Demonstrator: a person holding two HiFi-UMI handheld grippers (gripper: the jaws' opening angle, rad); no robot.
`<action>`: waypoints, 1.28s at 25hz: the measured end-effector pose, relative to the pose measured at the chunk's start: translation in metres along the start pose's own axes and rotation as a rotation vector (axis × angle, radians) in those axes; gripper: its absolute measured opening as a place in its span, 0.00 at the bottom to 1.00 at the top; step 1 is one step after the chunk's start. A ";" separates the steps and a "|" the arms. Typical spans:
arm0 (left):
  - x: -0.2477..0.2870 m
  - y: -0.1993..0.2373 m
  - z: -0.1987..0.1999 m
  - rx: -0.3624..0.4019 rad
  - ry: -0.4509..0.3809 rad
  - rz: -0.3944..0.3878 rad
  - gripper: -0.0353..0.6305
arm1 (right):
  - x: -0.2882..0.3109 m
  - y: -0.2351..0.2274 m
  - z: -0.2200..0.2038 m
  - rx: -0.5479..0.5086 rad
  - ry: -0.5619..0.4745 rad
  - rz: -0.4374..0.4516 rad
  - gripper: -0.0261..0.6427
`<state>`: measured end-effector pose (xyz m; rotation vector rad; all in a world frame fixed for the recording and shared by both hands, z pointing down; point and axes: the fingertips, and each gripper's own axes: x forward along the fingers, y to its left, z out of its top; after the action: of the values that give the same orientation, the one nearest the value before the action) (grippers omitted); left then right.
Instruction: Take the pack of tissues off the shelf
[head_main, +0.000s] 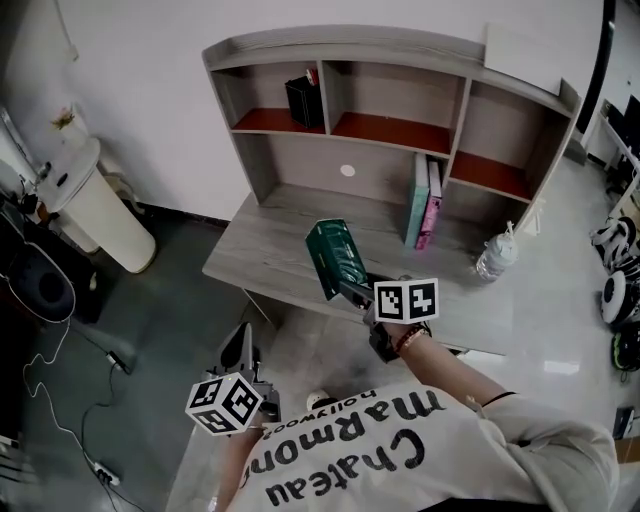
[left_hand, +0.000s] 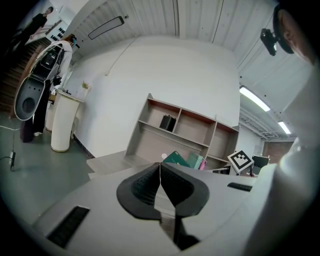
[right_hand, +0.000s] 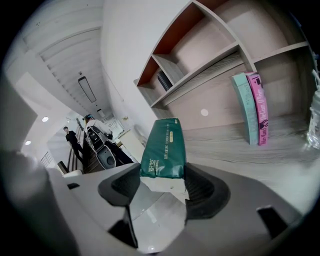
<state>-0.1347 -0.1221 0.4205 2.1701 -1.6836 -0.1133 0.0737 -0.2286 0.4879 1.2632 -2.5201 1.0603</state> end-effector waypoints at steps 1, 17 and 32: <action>0.000 -0.002 -0.001 0.001 0.003 -0.002 0.08 | -0.001 -0.001 -0.002 0.002 0.003 0.000 0.46; -0.004 -0.015 -0.013 -0.006 0.028 -0.012 0.08 | -0.011 -0.007 -0.016 -0.039 0.027 -0.010 0.44; -0.009 -0.017 -0.013 0.006 0.035 -0.015 0.08 | -0.015 -0.001 -0.014 -0.055 0.017 -0.005 0.44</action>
<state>-0.1177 -0.1065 0.4251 2.1765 -1.6514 -0.0738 0.0811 -0.2098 0.4928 1.2408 -2.5142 0.9885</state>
